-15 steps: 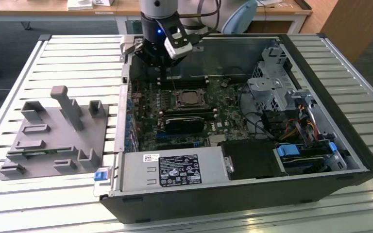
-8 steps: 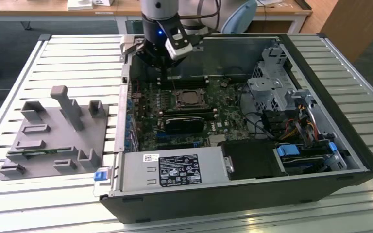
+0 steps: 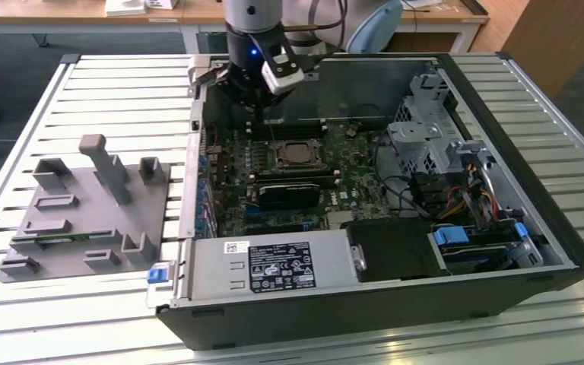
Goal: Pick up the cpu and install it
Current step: 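Install the first cpu locking lever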
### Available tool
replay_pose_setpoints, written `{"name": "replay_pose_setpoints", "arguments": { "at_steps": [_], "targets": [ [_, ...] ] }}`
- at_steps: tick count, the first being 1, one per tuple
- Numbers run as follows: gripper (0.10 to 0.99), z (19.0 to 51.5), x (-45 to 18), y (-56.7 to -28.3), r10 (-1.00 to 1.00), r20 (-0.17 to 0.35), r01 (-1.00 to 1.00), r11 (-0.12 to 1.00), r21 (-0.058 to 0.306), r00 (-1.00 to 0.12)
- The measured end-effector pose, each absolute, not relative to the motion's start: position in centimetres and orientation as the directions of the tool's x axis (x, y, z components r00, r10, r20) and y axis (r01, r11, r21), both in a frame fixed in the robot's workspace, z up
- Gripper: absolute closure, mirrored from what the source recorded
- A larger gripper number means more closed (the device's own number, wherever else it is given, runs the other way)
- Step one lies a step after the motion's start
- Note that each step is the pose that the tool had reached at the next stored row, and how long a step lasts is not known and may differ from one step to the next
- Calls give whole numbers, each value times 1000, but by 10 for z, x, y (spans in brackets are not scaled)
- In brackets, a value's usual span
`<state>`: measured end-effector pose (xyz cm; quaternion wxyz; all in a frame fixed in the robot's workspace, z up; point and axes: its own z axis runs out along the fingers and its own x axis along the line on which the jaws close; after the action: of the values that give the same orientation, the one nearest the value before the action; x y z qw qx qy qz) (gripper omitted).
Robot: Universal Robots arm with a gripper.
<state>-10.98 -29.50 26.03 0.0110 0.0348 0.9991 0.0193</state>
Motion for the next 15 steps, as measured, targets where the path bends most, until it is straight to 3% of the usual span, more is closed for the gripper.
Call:
{"name": "replay_pose_setpoints", "arguments": {
  "at_steps": [15],
  "targets": [
    [980,258,-88,-289,70,-10,69,997,38,-998]
  ]
}}
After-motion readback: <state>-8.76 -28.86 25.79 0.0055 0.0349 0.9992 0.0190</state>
